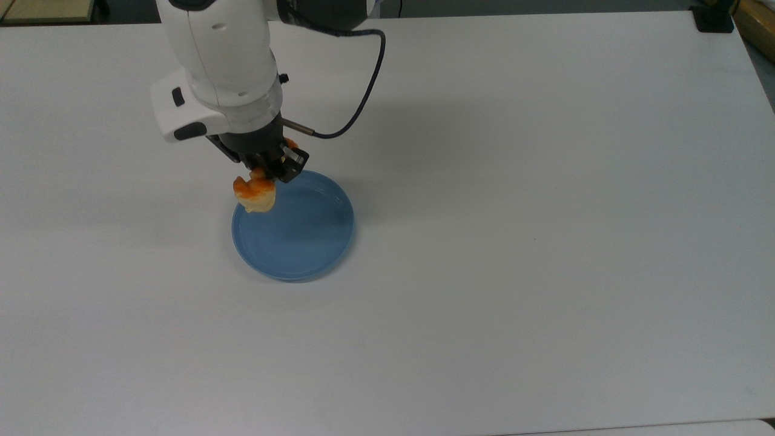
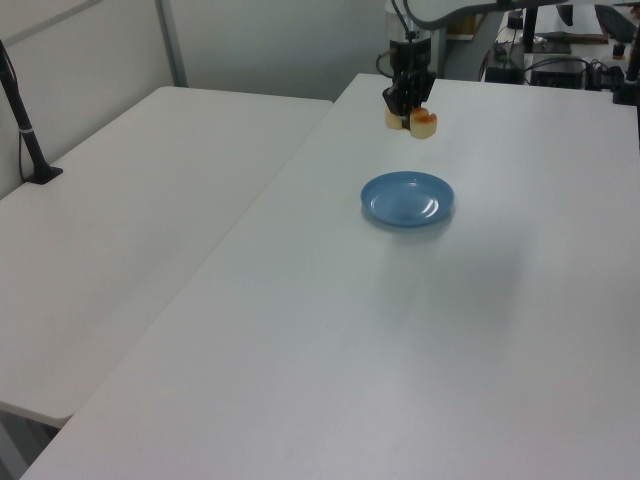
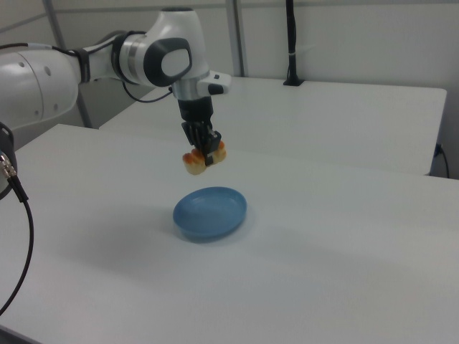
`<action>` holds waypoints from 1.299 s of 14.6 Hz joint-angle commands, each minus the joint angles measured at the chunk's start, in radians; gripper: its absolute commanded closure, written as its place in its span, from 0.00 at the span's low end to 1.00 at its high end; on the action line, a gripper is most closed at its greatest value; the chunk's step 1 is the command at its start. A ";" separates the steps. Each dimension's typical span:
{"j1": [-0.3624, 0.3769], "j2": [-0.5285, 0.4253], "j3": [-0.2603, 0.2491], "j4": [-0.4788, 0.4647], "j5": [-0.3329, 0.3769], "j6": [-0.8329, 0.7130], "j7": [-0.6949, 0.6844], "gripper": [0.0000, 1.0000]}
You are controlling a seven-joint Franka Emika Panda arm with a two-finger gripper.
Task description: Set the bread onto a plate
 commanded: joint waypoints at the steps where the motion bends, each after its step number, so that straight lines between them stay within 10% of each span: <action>1: 0.012 0.015 0.001 -0.075 0.004 0.108 -0.009 0.88; 8: 0.026 0.089 0.021 -0.115 -0.034 0.142 -0.004 0.63; 14: 0.026 0.106 0.030 -0.140 -0.053 0.207 0.076 0.00; 19: 0.021 0.034 0.030 -0.134 -0.051 0.179 0.074 0.00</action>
